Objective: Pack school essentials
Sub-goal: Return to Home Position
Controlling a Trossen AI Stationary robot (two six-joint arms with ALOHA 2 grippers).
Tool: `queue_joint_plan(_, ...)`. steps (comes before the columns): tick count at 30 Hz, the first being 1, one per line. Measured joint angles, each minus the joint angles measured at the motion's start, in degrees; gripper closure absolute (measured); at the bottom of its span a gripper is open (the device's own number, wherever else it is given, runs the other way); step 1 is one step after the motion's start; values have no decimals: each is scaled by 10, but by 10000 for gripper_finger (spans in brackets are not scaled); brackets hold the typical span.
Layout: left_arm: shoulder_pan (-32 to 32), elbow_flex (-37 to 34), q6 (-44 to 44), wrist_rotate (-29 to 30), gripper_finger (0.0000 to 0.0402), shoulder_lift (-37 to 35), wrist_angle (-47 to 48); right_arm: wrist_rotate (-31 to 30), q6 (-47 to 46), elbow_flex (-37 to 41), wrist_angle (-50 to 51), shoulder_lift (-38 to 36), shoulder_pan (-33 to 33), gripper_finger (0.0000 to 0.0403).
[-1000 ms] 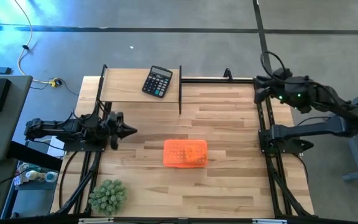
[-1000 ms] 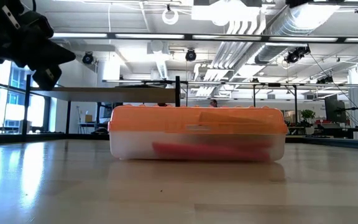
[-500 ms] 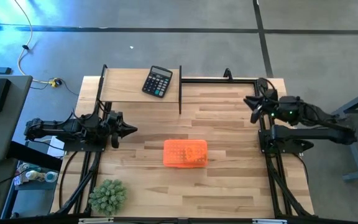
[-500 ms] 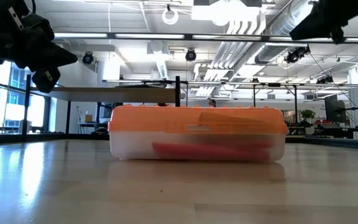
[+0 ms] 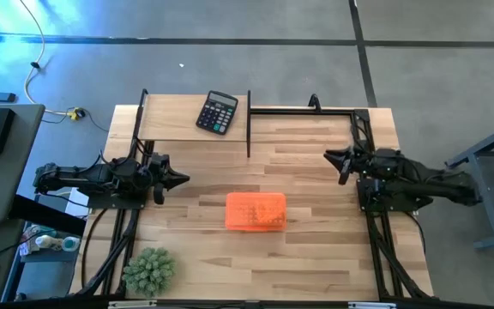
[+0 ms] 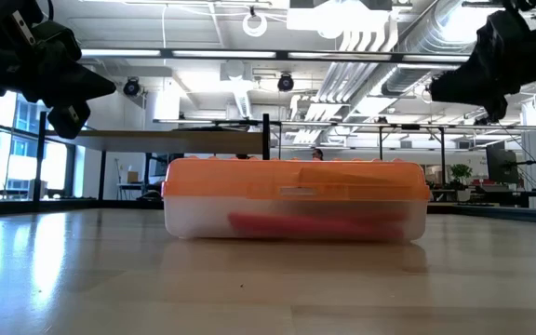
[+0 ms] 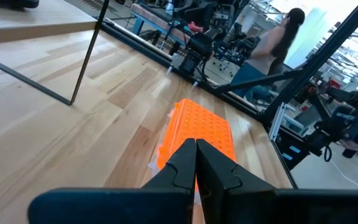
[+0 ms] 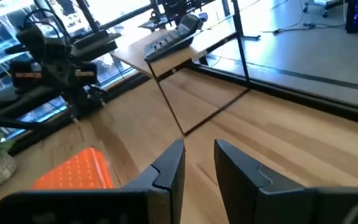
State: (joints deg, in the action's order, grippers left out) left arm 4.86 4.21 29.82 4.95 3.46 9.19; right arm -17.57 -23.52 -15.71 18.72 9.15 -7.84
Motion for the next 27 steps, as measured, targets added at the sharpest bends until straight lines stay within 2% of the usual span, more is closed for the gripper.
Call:
queue_joint_plan(11,0,0,0,0,401,0,0,9,5,35,48,-91,0,324)
queue_joint_plan(22,0,0,0,1,397,0,0,-10,-1,35,62,-86,0,324)
queue_joint_plan(27,0,0,0,2,397,0,0,-26,-94,35,101,-76,0,324)
